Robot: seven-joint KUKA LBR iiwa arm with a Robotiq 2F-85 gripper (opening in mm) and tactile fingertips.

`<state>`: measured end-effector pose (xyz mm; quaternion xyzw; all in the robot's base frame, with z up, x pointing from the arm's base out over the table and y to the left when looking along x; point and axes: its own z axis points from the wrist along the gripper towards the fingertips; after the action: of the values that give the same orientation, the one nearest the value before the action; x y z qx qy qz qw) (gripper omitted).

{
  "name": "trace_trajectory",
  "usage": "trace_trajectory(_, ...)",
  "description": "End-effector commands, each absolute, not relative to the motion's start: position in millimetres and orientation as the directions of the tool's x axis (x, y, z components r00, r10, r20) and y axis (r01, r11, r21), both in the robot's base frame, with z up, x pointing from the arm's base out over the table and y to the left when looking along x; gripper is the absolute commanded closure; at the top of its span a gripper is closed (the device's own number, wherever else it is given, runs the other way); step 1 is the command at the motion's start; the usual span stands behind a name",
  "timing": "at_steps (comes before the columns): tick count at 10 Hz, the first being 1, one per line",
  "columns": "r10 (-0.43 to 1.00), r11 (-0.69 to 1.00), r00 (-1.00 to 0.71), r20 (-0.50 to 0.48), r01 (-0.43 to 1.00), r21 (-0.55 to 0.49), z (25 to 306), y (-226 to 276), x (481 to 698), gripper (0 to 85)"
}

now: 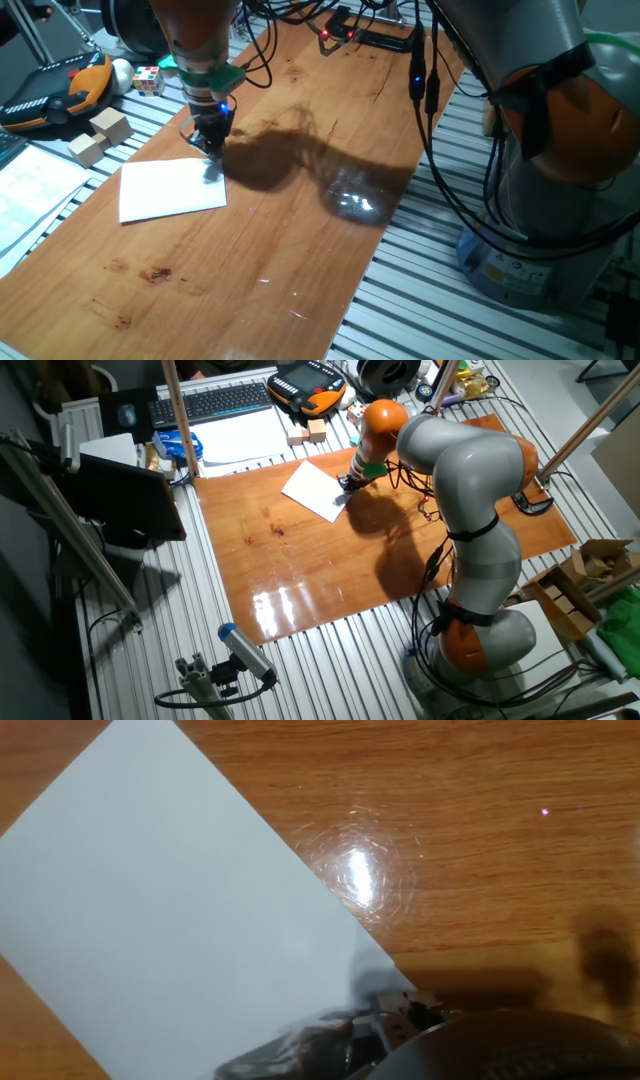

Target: Unfold a piece of paper

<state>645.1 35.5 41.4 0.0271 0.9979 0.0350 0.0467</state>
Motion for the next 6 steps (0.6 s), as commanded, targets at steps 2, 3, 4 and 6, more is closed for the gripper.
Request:
trace_trajectory(2, 0.062, 0.997, -0.994, -0.089, 0.057, 0.056, 51.4, 42.9, 642.9, 83.0)
trace_trajectory(3, 0.062, 0.997, -0.995, -0.084, 0.057, 0.057, 57.1, 45.1, 641.0, 83.0)
trace_trajectory(4, 0.062, 0.997, -0.995, -0.08, 0.057, 0.059, 62.5, 47.7, 639.0, 83.0)
trace_trajectory(6, 0.063, 0.997, -0.996, -0.07, 0.059, 0.058, 71.2, 54.1, 635.7, 83.0)
